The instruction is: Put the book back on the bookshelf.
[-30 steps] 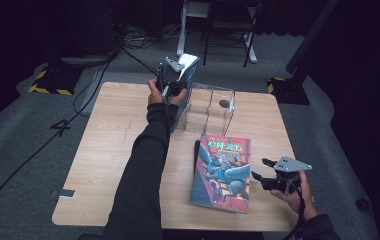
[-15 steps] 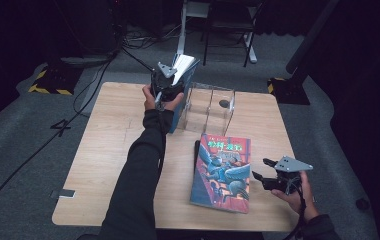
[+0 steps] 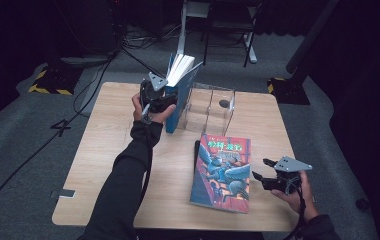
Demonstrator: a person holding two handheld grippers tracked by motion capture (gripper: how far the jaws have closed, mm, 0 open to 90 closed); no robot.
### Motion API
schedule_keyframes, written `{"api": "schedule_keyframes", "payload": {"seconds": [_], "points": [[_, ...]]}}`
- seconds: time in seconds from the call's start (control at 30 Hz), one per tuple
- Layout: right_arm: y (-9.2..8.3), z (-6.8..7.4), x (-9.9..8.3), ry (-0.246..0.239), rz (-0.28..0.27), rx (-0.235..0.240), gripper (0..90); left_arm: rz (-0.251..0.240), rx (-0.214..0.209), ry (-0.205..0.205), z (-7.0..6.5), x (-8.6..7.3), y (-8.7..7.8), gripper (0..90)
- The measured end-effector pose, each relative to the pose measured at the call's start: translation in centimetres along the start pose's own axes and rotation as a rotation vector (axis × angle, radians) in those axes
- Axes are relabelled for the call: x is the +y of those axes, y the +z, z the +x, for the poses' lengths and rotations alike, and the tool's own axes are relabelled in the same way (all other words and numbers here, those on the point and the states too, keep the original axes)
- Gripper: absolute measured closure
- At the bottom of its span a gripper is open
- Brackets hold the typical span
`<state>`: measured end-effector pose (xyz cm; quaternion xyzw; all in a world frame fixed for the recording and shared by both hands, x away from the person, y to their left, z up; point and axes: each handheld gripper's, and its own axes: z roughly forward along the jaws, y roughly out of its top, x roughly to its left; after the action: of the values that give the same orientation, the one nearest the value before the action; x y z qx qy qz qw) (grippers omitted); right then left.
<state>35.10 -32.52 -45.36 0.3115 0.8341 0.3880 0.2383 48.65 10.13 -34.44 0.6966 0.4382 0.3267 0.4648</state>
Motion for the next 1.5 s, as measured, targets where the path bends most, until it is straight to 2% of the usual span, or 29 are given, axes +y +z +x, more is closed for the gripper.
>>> {"api": "schedule_keyframes", "payload": {"seconds": [0.27,0.33,0.4,0.53,0.67,0.77,0.83,1.0,1.2,1.23,1.33,1.4,1.5], "points": [[0.0,0.2,0.1,-0.005,0.002,-0.003,34.5,0.025,-0.04,0.048,0.2,-2.1,-2.1,39.6],[0.0,0.3,0.1,-0.008,0.002,-0.006,34.5,0.021,-0.068,0.049,0.2,-2.6,-2.6,38.8],[0.0,0.3,0.2,-0.002,-0.004,-0.007,34.7,0.018,-0.093,0.069,0.2,-3.3,-3.2,38.0],[-0.2,0.1,0.3,0.031,-0.013,0.02,35.3,0.019,-0.133,0.084,0.1,-4.7,-4.2,37.2],[-0.2,0.4,0.4,0.024,-0.011,0.039,35.3,0.046,-0.157,0.121,-0.3,-6.1,-5.0,36.9],[-0.1,0.6,0.5,0.011,-0.009,0.038,34.9,0.073,-0.155,0.185,-0.9,-7.3,-5.6,36.2],[-0.1,0.6,0.6,0.014,-0.012,0.033,34.9,0.094,-0.179,0.203,-1.3,-8.0,-5.8,35.9],[-0.4,0.8,0.8,0.014,-0.021,0.04,34.7,0.163,-0.257,0.281,-2.6,-10.4,-6.6,35.1],[-0.6,1.2,1.1,0.002,-0.025,0.049,34.6,0.22,-0.335,0.31,-4.0,-13.3,-7.4,32.7],[-0.6,1.3,1.2,-0.001,-0.026,0.052,34.6,0.238,-0.344,0.333,-4.3,-13.8,-7.5,31.7],[-0.7,1.4,1.3,-0.003,-0.027,0.063,34.6,0.272,-0.389,0.362,-4.9,-14.8,-7.7,30.4],[-0.9,1.5,1.4,-0.009,-0.025,0.068,34.6,0.29,-0.4,0.39,-5.4,-15.3,-7.8,29.3],[-1.1,1.7,1.6,0.003,-0.032,0.086,34.2,0.303,-0.467,0.381,-6.0,-16.1,-8.2,28.4]]}}
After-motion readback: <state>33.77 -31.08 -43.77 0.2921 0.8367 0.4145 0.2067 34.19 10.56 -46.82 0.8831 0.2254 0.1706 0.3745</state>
